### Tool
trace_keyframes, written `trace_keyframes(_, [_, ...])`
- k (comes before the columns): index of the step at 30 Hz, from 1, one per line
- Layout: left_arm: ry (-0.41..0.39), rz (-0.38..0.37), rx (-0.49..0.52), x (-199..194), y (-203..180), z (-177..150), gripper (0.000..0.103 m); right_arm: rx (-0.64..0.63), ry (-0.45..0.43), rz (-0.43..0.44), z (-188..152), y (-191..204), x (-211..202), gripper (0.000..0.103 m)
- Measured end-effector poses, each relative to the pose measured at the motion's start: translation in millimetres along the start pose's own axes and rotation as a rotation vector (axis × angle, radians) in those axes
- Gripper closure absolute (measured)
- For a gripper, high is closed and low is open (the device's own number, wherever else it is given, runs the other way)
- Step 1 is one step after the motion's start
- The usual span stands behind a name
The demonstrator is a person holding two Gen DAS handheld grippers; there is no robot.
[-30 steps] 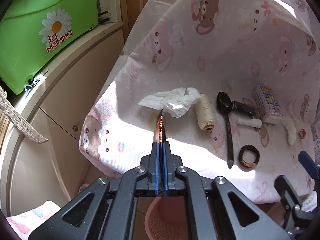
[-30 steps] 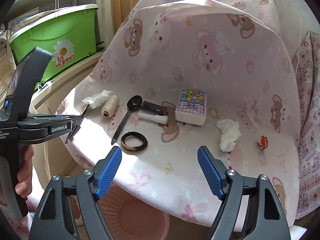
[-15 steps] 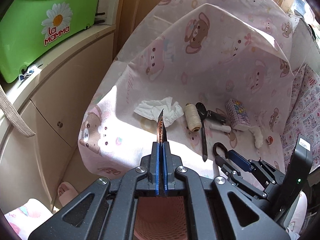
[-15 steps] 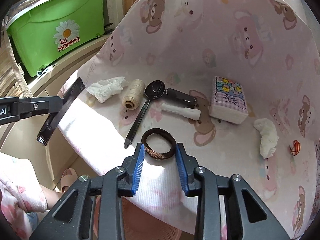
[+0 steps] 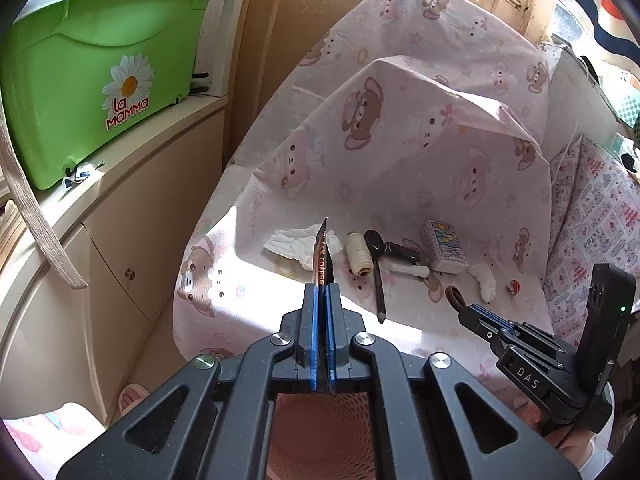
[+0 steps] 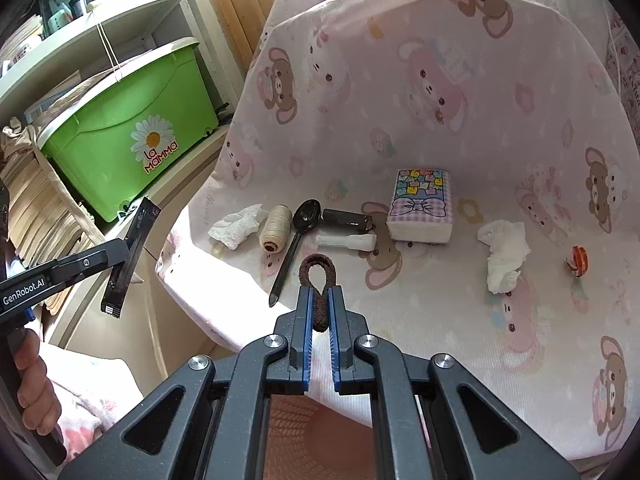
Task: Collect trash
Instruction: 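Carry packet and hair tie over the pink basket and open both grippers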
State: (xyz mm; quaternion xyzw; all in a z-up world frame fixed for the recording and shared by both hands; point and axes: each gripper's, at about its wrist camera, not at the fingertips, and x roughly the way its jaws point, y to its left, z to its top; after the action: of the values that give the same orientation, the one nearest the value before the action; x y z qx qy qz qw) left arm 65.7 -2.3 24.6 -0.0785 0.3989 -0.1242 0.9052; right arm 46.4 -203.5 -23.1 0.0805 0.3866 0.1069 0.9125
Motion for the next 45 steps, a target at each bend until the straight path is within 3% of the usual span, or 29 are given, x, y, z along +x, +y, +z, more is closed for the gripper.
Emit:
trace_keyframes(4, [0.027,-0.055,0.014,-7,-5,-10,0.100,-0.072,-0.013,0.009,-9,12,-24,0.095])
trace_keyframes(8, [0.038,-0.057,-0.027,-8,-2,-25,0.100,-0.133,-0.014,0.033,-21,28,-41,0.095])
trace_keyframes(14, [0.084,-0.099,-0.001,-7,-8,-38,0.100,-0.193,0.062,0.050,-36,41,-38,0.095])
trace_keyframes(19, [0.238,-0.189,-0.073,15,-4,-55,0.100,-0.200,0.146,0.059,-47,39,-30,0.095])
trace_keyframes(27, [0.420,-0.138,-0.047,40,-6,-84,0.100,-0.237,0.244,0.040,-66,40,-13,0.095])
trace_keyframes(41, [0.758,-0.008,-0.116,139,7,-152,0.100,-0.269,0.472,-0.082,-116,36,65,0.095])
trace_keyframes(45, [0.818,0.012,-0.153,156,13,-163,0.100,-0.312,0.511,-0.114,-127,38,80,0.095])
